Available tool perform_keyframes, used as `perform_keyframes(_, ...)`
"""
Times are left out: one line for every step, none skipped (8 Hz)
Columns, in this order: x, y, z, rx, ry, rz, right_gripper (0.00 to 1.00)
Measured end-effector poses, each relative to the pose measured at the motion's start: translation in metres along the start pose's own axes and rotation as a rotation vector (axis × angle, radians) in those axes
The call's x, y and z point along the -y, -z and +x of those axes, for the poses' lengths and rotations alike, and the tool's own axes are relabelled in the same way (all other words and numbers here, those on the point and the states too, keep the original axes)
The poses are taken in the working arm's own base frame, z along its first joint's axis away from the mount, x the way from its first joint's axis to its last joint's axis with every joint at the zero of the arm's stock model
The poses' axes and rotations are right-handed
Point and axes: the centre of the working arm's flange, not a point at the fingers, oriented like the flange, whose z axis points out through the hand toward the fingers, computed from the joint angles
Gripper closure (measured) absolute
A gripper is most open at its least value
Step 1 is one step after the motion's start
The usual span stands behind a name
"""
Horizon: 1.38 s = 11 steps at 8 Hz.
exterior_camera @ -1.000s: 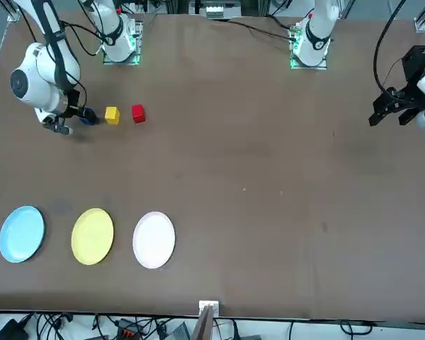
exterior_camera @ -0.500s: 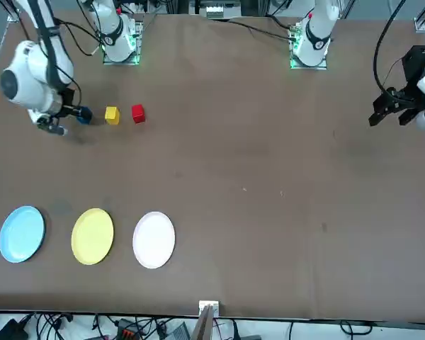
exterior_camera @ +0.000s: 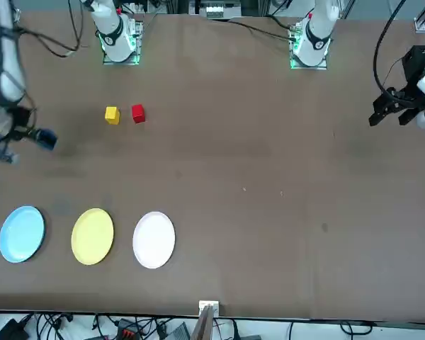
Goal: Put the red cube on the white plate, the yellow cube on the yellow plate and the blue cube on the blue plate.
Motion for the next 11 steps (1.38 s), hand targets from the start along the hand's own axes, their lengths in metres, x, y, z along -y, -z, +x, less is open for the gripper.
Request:
perform_keyframes(-0.005, -0.002, 0.043, -0.029, -0.002, -0.011, 0.31)
perform_keyframes(-0.012, -0.012, 0.083, -0.075, -0.009, -0.024, 0.31)
perform_keyframes(-0.022, -0.021, 0.116, -0.145, -0.017, -0.037, 0.31)
perform_keyframes(-0.033, -0.031, 0.137, -0.198, -0.027, -0.045, 0.31)
perform_keyframes(-0.041, -0.038, 0.144, -0.208, -0.034, -0.048, 0.31)
perform_keyframes(-0.044, -0.041, 0.146, -0.213, -0.034, -0.049, 0.31)
perform_keyframes(-0.043, -0.042, 0.15, -0.243, -0.031, -0.051, 0.31)
perform_keyframes(-0.043, -0.049, 0.158, -0.291, -0.029, -0.056, 0.31)
perform_keyframes(-0.044, -0.063, 0.164, -0.319, -0.029, -0.06, 0.31)
perform_keyframes(-0.047, -0.083, 0.168, -0.326, -0.03, -0.062, 0.31)
perform_keyframes(-0.048, -0.1, 0.172, -0.334, -0.028, -0.065, 0.31)
